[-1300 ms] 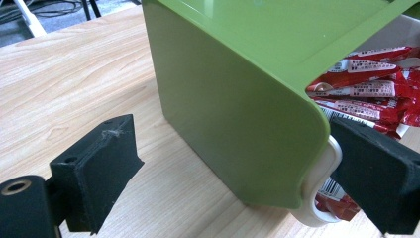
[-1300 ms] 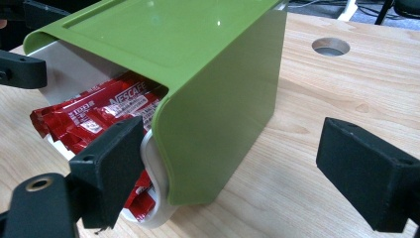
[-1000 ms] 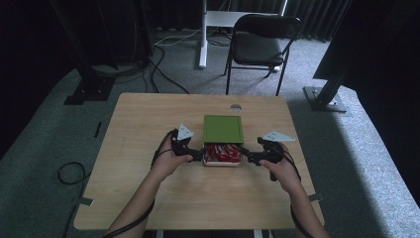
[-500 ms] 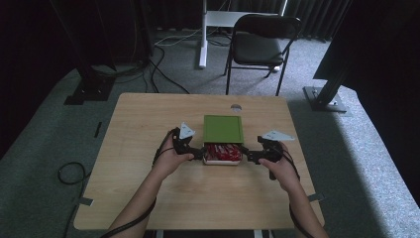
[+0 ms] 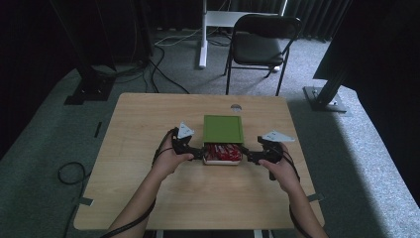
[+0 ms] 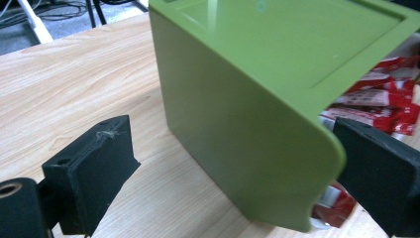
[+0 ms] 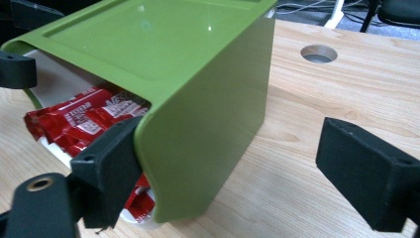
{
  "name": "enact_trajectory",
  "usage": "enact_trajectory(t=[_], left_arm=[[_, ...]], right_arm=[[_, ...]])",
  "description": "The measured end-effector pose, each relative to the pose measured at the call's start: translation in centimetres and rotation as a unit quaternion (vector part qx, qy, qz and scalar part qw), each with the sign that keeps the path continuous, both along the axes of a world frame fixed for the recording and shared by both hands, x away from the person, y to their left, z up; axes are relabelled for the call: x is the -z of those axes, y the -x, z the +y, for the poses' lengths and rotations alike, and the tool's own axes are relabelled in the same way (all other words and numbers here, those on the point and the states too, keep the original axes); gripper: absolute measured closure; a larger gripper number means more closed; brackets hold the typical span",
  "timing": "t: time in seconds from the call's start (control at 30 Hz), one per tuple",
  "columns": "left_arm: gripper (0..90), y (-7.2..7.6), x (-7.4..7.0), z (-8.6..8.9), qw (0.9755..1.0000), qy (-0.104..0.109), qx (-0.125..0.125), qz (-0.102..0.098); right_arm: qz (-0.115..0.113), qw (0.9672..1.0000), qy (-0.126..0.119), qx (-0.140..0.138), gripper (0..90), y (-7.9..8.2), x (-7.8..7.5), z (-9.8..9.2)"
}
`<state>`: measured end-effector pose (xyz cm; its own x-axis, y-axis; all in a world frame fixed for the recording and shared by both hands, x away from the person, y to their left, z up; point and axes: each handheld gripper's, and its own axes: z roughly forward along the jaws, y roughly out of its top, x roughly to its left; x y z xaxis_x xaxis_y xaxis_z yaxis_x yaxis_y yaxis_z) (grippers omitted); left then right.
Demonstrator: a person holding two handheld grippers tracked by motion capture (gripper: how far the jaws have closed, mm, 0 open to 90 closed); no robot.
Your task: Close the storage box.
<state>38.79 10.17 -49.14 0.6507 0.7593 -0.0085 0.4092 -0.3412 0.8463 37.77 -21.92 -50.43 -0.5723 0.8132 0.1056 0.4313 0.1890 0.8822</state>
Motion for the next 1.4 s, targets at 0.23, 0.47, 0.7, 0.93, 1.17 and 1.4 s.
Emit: enact_trajectory(t=[0.23,0.47,0.7,0.93,1.17,1.4], left_arm=[[5.6,0.7,-0.7,0.0,0.9999,0.012,0.007,0.002],[5.6,1.3,-0.7,0.3,0.9999,0.012,0.004,0.003],[5.7,1.9,-0.6,1.1,0.9999,0.012,-0.007,-0.001],[6.3,2.4,-0.4,2.0,0.9998,0.008,-0.015,0.004],[6.3,2.9,0.1,3.1,0.9995,0.004,-0.031,-0.003],[6.3,3.3,1.0,4.1,0.999,-0.003,-0.045,0.006]], right_arm=[[-0.008,0.9998,-0.015,-0.004,12.1,0.7,-1.0,-0.4],[-0.014,0.9998,-0.014,0.0,12.1,1.3,-1.3,-0.8],[-0.014,0.9998,-0.011,0.008,12.1,1.8,-1.2,-1.5],[-0.019,0.9996,-0.01,0.017,12.1,2.1,-1.0,-2.0],[-0.013,0.9996,-0.002,0.024,12.1,2.6,-0.4,-2.9],[-0.006,0.9995,0.003,0.031,12.1,3.2,0.5,-3.6]])
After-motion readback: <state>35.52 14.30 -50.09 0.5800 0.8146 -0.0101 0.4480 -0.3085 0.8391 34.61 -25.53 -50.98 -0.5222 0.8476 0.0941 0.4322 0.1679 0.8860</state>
